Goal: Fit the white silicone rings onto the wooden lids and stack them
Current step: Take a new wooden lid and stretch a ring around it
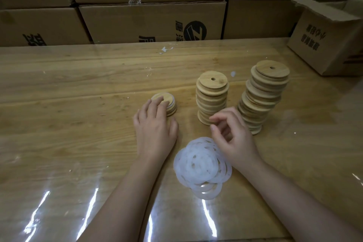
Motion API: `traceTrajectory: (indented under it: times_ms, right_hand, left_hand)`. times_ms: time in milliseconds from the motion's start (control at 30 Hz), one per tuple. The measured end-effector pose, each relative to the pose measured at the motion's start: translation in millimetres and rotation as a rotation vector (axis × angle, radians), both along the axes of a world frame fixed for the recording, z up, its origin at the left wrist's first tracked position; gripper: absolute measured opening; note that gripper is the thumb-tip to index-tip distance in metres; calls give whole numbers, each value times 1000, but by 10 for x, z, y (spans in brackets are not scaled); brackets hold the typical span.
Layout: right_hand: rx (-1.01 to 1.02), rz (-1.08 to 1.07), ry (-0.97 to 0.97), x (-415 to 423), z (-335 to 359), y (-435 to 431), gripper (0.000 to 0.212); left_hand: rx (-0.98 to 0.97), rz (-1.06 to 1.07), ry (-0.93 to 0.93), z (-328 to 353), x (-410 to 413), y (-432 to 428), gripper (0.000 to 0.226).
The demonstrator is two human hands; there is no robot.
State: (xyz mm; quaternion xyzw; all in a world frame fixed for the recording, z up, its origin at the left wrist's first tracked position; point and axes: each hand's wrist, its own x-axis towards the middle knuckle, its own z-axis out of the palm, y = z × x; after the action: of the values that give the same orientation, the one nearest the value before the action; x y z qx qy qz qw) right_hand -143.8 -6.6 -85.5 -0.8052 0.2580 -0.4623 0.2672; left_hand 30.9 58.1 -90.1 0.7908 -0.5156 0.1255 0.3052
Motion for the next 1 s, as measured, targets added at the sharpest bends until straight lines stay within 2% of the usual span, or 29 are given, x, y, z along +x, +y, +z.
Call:
traceTrajectory:
  times_ms: [67, 133, 233, 300, 400, 500, 600, 733, 833, 1000]
  right_hand:
    - [0, 35, 19, 1, -9, -21, 3]
    - [20, 92, 85, 2, -34, -40, 12]
    - [72, 122, 143, 9, -67, -64, 19]
    - [106, 113, 161, 12, -88, -89, 22]
    - [146, 110, 218, 28, -105, -116, 36]
    - [164, 96, 230, 34, -114, -129, 42]
    - [190, 93, 240, 30, -118, -134, 35]
    - [214, 97, 229, 35, -114, -136, 31]
    - [229, 93, 224, 35, -107, -138, 36]
    - [277, 107, 231, 27, -110, -143, 27]
  left_hand:
    - [-103, -141, 7, 45, -43, 1, 40]
    - [-160, -279, 28, 78, -106, -14, 39]
    - [-247, -409, 280, 157, -226, -58, 33]
    - [-302, -389, 468, 266, -295, -110, 24]
    - [-226, -268, 704, 492, -345, -271, 15]
    - [-88, -165, 916, 735, -364, -444, 32]
    - [39, -109, 918, 884, -398, -576, 48]
    - [135, -80, 862, 948, -383, -639, 35]
    - [80, -99, 918, 943, -342, -609, 34]
    - [-140, -175, 1153, 879, -256, -454, 22]
